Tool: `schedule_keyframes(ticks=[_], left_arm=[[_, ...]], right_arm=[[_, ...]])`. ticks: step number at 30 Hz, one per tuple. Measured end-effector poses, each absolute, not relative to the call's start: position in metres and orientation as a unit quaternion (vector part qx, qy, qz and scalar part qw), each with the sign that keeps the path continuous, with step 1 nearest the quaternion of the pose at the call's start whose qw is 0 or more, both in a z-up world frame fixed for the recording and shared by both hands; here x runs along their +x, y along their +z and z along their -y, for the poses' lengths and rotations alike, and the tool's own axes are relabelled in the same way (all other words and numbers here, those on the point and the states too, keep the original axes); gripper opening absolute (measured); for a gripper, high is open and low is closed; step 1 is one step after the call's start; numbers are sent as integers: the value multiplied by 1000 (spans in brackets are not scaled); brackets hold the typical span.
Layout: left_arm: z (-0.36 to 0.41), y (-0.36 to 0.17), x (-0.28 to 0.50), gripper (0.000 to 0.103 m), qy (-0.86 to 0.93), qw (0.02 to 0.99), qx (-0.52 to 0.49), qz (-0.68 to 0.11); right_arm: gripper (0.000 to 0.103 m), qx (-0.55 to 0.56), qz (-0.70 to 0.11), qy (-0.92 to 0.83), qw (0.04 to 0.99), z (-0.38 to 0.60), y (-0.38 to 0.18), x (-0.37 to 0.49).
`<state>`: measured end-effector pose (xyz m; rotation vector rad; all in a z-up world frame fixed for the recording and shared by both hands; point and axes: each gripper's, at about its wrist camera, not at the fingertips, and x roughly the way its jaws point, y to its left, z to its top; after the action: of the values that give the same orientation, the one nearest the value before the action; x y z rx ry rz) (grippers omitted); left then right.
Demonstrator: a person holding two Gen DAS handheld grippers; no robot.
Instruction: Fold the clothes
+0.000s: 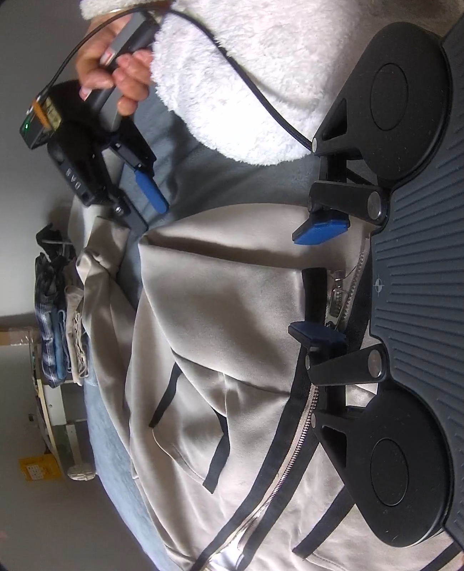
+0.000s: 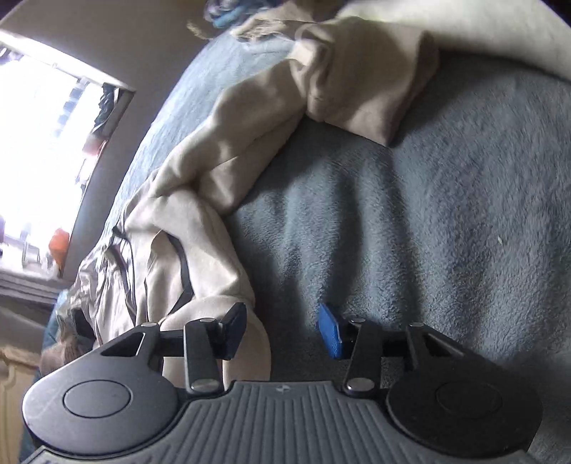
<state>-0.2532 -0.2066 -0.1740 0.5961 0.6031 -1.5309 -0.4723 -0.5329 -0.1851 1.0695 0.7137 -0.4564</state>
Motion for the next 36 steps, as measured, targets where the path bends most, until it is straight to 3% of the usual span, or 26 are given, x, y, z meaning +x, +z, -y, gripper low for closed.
schedule_keyframes(ticks=[6,8,15,17,20,29,36], left_arm=[[210,-178,-253,48,-668,647,258,-262],[211,-180,-253,47,-668,647,259,-262],[212,-182,-251,47,-667,647,256,-266],[211,-182,-252,47,-666,648,257,-265],[211,-182,-252,47,-666,648,254,-269],[209,-182,-251,47,-665,652,249,-266],[205,-179,-256,47,-664,656,261,-246]], right_arm=[[37,379,-377,-193,823,517,-163,-448],[29,336,-386,-184,839,510,-156,-441],[26,214,-400,-171,875,490,-144,-430],[11,190,-400,-178,879,484,-144,-424],[1,143,-403,-196,883,468,-141,-415],[0,63,-385,-255,885,416,-94,-420],[0,-5,-409,-279,869,389,-88,-418]])
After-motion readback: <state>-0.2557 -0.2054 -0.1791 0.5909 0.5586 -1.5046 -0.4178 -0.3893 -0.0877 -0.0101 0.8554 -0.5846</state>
